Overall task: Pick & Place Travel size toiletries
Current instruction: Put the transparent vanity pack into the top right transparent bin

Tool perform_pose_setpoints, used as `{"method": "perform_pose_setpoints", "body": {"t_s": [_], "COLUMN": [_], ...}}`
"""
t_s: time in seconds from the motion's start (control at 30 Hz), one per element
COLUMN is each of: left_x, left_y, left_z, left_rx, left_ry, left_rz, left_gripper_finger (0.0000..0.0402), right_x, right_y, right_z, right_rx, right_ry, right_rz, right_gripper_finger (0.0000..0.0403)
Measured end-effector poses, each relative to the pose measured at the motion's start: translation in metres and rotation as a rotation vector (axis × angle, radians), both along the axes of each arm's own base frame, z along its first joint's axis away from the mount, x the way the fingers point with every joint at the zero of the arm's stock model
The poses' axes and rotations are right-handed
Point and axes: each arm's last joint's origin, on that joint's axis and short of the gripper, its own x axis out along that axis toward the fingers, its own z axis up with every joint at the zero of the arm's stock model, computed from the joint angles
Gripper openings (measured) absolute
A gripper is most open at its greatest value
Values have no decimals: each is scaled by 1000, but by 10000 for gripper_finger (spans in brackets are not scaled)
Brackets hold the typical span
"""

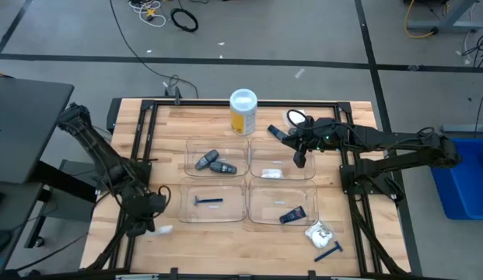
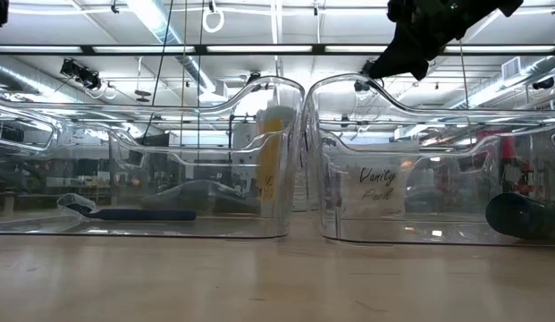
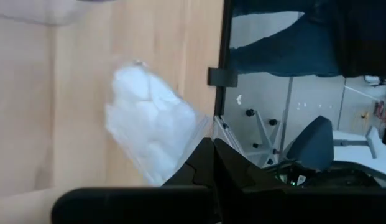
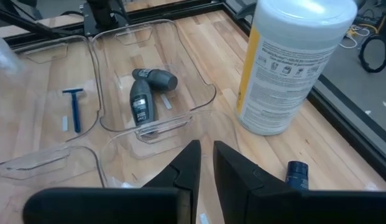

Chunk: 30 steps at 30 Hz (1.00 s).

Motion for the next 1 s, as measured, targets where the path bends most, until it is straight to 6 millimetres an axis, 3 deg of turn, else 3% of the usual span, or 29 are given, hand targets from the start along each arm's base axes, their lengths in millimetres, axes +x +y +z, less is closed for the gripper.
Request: {"method": "perform_pose_setpoints", "body": {"t_s": [0.8,1.0], "left_x": [14,17], "left_y": [36,46], "left_z": [75,79], "left_rx": [85,142], "left_ry": [-100,-120], "left_rz": [92,138], "left_gripper_finger": [0,0], "right_x": [3,3], "right_y": [-1,-1], "right_z": [6,6], "right_rx": [-85,-102], "right_ry": [-48,-43], "right_rz": [40,51], "right_gripper_finger": [50,50]}}
